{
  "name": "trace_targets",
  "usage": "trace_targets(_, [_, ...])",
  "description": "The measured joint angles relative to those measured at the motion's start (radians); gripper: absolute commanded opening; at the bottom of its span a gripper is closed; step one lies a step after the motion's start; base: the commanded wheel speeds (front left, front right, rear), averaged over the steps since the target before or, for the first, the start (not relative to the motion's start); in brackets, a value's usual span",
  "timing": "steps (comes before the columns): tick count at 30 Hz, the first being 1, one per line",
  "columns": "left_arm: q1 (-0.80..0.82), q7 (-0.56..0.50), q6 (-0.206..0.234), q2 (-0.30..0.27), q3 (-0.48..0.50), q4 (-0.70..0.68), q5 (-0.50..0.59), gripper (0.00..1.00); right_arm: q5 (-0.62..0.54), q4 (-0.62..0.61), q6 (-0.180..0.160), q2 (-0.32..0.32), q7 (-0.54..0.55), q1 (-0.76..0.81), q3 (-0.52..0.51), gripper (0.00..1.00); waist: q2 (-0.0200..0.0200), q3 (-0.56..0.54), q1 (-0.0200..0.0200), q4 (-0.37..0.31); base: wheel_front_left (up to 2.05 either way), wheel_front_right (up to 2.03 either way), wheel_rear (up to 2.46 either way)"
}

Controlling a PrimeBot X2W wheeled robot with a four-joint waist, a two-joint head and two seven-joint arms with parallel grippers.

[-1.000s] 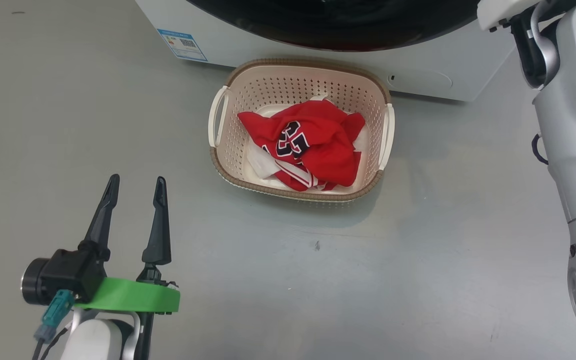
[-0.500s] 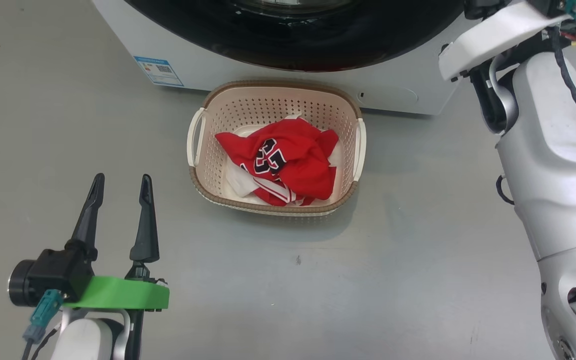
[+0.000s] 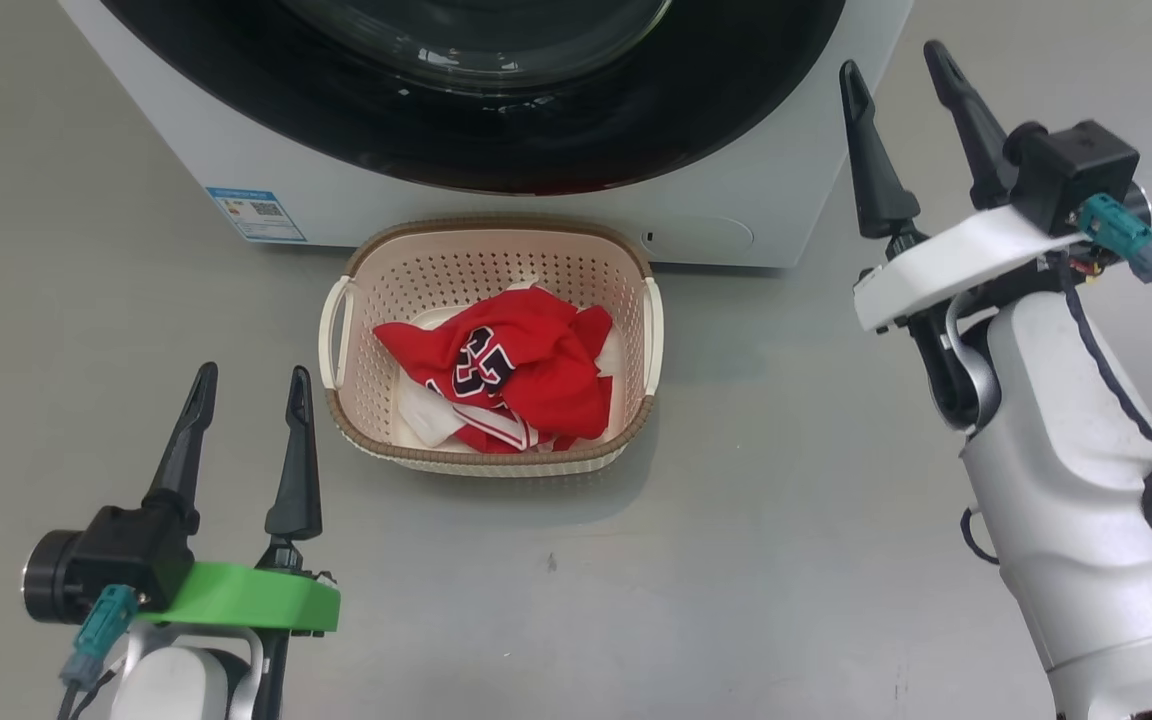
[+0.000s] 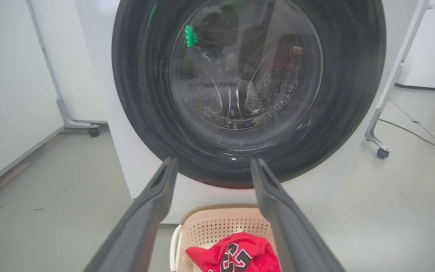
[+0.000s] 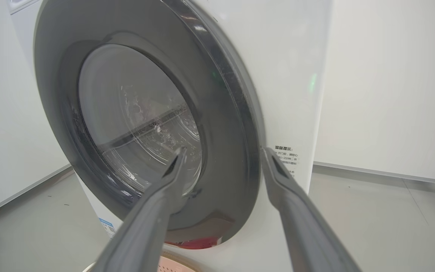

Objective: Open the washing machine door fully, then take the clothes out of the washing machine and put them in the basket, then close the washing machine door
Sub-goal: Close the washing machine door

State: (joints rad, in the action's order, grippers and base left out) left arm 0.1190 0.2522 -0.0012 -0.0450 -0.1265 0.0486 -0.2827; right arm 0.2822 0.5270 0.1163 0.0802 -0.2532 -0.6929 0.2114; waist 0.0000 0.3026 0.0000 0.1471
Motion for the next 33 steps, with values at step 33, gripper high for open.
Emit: trace_targets(33, [-0.171,-0.003,-0.014,-0.004,-0.043,0.079,0.007,1.00,0.014,-0.227,-0.067,-0.026,0.000,0.594,-0.041,1.00,0.0001,-0.223,-0.0001,-0.098,0.00,0.00,0.00])
